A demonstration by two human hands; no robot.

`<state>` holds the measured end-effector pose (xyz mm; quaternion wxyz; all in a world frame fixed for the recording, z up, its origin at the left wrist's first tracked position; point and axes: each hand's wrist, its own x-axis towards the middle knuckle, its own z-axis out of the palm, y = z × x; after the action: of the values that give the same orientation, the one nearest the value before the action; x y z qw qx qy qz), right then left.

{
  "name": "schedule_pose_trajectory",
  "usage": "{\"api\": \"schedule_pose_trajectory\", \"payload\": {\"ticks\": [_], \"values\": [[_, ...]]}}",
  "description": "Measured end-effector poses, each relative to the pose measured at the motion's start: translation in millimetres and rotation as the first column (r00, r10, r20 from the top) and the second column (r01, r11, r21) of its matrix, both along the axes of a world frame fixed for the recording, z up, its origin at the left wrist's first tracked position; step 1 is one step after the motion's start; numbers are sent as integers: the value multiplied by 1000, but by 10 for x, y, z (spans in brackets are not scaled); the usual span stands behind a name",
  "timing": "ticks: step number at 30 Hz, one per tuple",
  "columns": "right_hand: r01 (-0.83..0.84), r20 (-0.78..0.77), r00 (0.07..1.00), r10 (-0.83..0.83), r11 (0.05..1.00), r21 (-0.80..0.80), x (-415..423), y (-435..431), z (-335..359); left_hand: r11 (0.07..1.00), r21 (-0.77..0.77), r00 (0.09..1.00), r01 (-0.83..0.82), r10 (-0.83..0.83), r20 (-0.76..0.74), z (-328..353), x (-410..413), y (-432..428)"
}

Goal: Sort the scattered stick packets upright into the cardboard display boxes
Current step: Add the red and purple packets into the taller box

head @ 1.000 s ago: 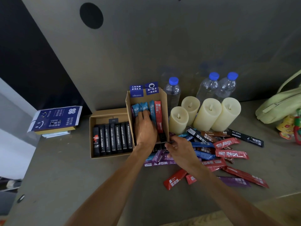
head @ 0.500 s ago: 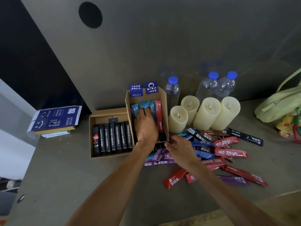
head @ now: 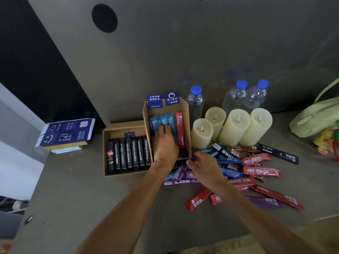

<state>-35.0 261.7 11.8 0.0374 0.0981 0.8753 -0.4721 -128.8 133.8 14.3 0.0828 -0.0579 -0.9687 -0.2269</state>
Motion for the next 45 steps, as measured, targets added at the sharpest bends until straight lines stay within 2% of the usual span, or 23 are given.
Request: {"api": "schedule_pose_trajectory", "payload": {"ticks": [10, 15, 19, 23, 27, 33, 37, 39, 42, 45], "values": [[26, 11, 1000, -26, 1000, -11, 230, 78, 28, 997, 45, 998, 61, -60, -29, -32, 169, -54], [77, 84, 994, -72, 995, -63, 463, 327, 23, 977, 177, 991, 115, -100, -91, 70, 490, -97], [88, 13, 996, -88, 996, 18, 733, 562, -49, 944, 278, 979, 177, -140, -148, 21, 1041, -115], [108, -18, 994, -107, 991, 84, 1001, 729, -118, 944, 207, 962, 258, -271, 40, -257, 1564, -87], [102, -12, 995, -101, 989, 109, 1207, 809, -211, 964, 4, 934, 267, -259, 246, -448, 1816, -37], [53, -23, 998, -50, 992, 114, 1318, 745, -214, 978, 58, 938, 201, -210, 277, -404, 1828, -22], [21, -41, 999, -17, 994, 104, 1291, 733, -186, 979, 177, 958, 96, -139, 250, -208, 1831, -142], [5, -53, 999, 1, 993, 118, 1244, 724, -153, 964, 251, 964, 93, -150, 219, -75, 1805, -227], [-53, -57, 996, 63, 983, 174, 1118, 676, -109, 930, 353, 972, 101, -168, 166, 118, 1744, -307], [-169, -39, 984, 176, 976, 136, 1010, 589, -17, 868, 493, 960, 67, -191, 205, 288, 1692, -378]]}}
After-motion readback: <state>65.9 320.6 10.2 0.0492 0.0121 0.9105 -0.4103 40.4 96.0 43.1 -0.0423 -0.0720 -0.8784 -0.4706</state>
